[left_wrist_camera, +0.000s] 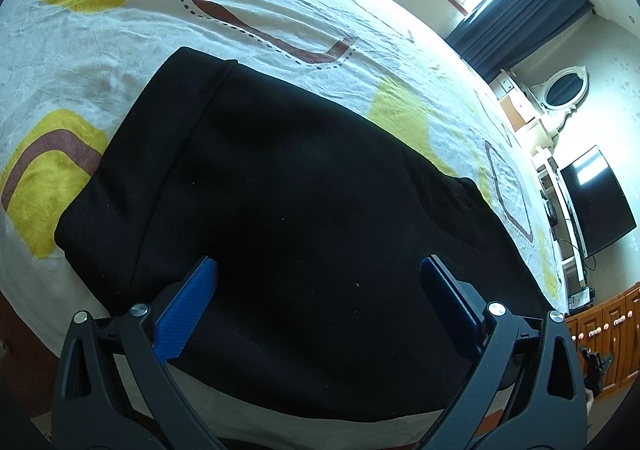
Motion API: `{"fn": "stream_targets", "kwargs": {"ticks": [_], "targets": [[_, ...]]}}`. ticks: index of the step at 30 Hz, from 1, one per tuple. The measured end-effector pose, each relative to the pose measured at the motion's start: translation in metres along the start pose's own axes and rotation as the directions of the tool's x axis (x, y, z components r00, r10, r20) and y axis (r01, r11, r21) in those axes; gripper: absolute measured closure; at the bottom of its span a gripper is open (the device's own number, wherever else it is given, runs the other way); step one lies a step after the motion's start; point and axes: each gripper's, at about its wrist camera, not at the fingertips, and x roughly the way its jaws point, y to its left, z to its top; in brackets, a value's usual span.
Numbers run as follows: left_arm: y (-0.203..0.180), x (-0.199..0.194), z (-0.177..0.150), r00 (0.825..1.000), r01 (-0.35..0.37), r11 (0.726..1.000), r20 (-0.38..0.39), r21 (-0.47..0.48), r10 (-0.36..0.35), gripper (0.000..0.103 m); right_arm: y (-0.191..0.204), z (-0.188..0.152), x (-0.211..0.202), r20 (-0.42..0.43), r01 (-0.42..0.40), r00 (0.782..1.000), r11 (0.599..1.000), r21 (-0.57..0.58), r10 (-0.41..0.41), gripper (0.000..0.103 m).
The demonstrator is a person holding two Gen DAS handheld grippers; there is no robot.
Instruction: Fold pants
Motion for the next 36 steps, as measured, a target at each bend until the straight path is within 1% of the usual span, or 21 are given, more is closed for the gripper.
{"fn": "stream_targets", "kwargs": {"ticks": [2,4,6,7,8,10,11,12,13,14,15,16,17,19,20,22,24,26,28,31,36], "targets": [[0.004,-0.001,0.002,1.000,0.019,1.000,-0.003,-0.020,-0.019,0.003,-0.012,0.017,0.014,-0.024,0.024,0.999,0.999,0.031,-0.024,0.034],[0.008,-0.002,0.003,0.999,0.042,0.998,-0.007,-0.042,-0.042,0.003,-0.020,0.027,0.028,-0.052,0.001,0.999,0.999,0.046,0.001,0.034],[0.012,-0.004,0.004,0.998,0.065,0.996,-0.014,-0.062,-0.066,0.003,-0.022,0.033,0.042,-0.081,0.012,0.997,0.999,0.046,-0.008,0.034],[0.013,-0.004,0.005,0.997,0.076,0.995,-0.018,-0.070,-0.078,0.003,-0.021,0.033,0.053,-0.121,-0.007,0.993,0.998,0.063,0.015,0.034],[0.015,-0.004,0.005,0.996,0.086,0.993,-0.023,-0.078,-0.088,0.003,-0.023,0.032,0.061,-0.161,-0.028,0.986,0.996,0.082,0.041,0.030],[0.018,-0.005,0.007,0.994,0.102,0.991,-0.030,-0.088,-0.105,0.003,-0.017,0.029,0.066,-0.190,-0.038,0.981,0.998,0.051,0.047,0.029],[0.019,-0.005,0.006,0.993,0.108,0.990,-0.033,-0.090,-0.111,0.003,-0.010,0.027,0.071,-0.226,-0.072,0.971,0.997,0.041,0.079,0.030],[0.019,-0.005,0.006,0.993,0.111,0.990,-0.034,-0.090,-0.114,0.003,0.003,0.024,0.076,-0.260,-0.079,0.962,0.997,0.024,0.082,0.031],[0.019,-0.005,0.006,0.993,0.111,0.990,-0.034,-0.088,-0.115,0.003,0.013,0.021,0.079,-0.278,-0.046,0.960,0.998,-0.033,0.035,0.032],[0.019,-0.005,0.005,0.993,0.110,0.990,-0.034,-0.085,-0.113,0.003,0.020,0.018,0.080,-0.289,-0.012,0.957,0.996,-0.089,-0.014,0.037],[0.018,-0.005,0.005,0.993,0.106,0.991,-0.033,-0.079,-0.109,0.003,0.026,0.015,0.080,-0.301,0.011,0.953,0.993,-0.121,-0.047,0.053],[0.017,-0.006,0.004,0.994,0.102,0.992,-0.033,-0.074,-0.104,0.003,0.029,0.013,0.081,-0.317,0.022,0.946,0.991,-0.132,-0.064,0.060],[0.016,-0.005,0.003,0.995,0.096,0.993,-0.033,-0.069,-0.099,0.003,0.030,0.010,0.081,-0.330,0.018,0.942,0.991,-0.132,-0.061,0.074],[0.016,-0.006,0.003,0.995,0.090,0.994,-0.033,-0.065,-0.093,0.003,0.036,0.004,0.079,-0.333,0.012,0.941,0.989,-0.145,-0.060,0.076],[0.016,-0.006,0.003,0.995,0.090,0.994,-0.033,-0.066,-0.092,0.003,0.040,0.002,0.077,-0.330,0.006,0.943,0.991,-0.134,-0.050,0.077],[0.015,-0.006,0.004,0.995,0.094,0.993,-0.036,-0.071,-0.096,0.003,0.045,0.000,0.069,-0.308,-0.039,0.951,0.996,-0.078,0.013,0.078],[0.016,-0.005,0.006,0.993,0.102,0.991,-0.044,-0.083,-0.106,0.003,0.058,0.003,0.060,-0.277,-0.105,0.956,0.994,-0.029,0.093,0.078],[0.018,-0.007,0.008,0.991,0.115,0.989,-0.052,-0.097,-0.120,0.003,0.072,0.003,0.048,-0.244,-0.185,0.952,0.983,0.018,0.184,0.078],[0.020,-0.011,0.009,0.990,0.124,0.986,-0.057,-0.108,-0.131,0.003,0.091,0.004,0.036,-0.222,-0.253,0.941,0.967,0.039,0.256,0.078],[0.022,-0.019,0.008,0.989,0.120,0.987,-0.071,-0.105,-0.128,0.003,0.127,-0.001,0.018,-0.217,-0.327,0.921,0.945,0.020,0.323,0.078],[0.027,-0.032,0.001,0.990,0.104,0.988,-0.085,-0.114,-0.114,0.003,0.204,-0.020,0.001,-0.246,-0.381,0.903,0.921,-0.079,0.352,0.078]]}}
